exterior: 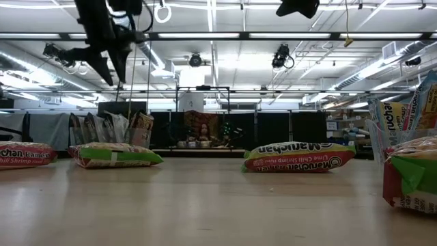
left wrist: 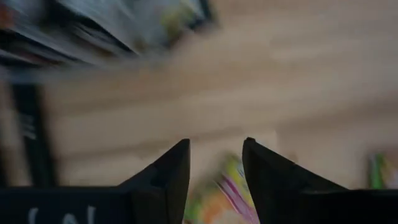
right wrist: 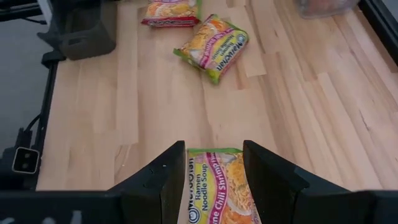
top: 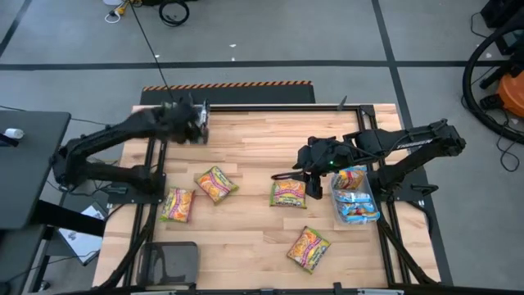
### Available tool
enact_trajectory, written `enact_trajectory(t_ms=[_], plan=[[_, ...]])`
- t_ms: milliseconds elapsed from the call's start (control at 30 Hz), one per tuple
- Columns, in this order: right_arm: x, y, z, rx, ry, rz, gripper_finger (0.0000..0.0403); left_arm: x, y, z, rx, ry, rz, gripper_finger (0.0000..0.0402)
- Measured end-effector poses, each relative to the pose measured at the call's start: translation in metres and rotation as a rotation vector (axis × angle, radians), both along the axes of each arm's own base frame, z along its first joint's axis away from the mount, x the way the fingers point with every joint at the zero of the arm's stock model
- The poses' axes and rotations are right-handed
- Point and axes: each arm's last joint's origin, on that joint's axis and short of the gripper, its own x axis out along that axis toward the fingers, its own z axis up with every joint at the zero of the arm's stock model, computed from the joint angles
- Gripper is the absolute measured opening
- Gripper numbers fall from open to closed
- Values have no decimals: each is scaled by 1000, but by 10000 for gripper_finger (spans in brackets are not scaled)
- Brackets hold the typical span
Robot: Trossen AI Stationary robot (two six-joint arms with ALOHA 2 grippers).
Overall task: Sort Maruchan noodles
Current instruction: Put the green noodle pack into the black bin
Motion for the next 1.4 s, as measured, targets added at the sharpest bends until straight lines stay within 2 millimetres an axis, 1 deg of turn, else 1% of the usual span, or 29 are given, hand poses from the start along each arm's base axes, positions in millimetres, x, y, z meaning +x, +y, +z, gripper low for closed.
enact_trajectory(t_ms=[100,167,233,333,433,500,567,633,700,767,900,1100,1200,1267,1300,1400], plan=[[-1,7,0,10,-2,1,168,17,-31,-7,-4,-7,-90,153],[-3,14,0,19,2,-5,168,28,-46,-22,-8,33,-131,154],[-6,21,-1,37,11,-10,168,34,-50,-43,-63,85,-129,158],[-11,35,-2,83,25,-16,168,42,-45,-73,-188,30,-180,172],[-16,49,-2,131,29,-27,168,41,-35,-98,-229,35,-240,194],[-19,57,-2,153,25,-55,168,33,-26,-109,-224,80,-273,208],[-22,64,-2,177,17,-88,168,25,-20,-118,-226,119,-361,217],[-24,69,-2,202,5,-123,168,18,-17,-128,-268,110,-466,218],[-26,72,-1,226,-7,-161,168,15,-16,-137,-300,53,-560,214],[-26,74,-1,257,-17,-200,168,14,-14,-144,-294,-13,-615,208],[-26,74,-1,317,-19,-260,168,16,-12,-152,-248,-117,-678,196],[-26,73,-1,339,-34,-315,168,11,-13,-170,-247,-125,-731,192],[-26,73,-1,320,-45,-320,168,10,-16,-173,-257,-122,-759,183],[-25,71,0,290,-54,-317,168,12,-17,-172,-248,-132,-784,162],[-24,69,0,274,-55,-311,168,12,-18,-172,-244,-142,-792,145],[-21,62,0,235,-58,-302,168,14,-19,-169,-257,-164,-809,76]])
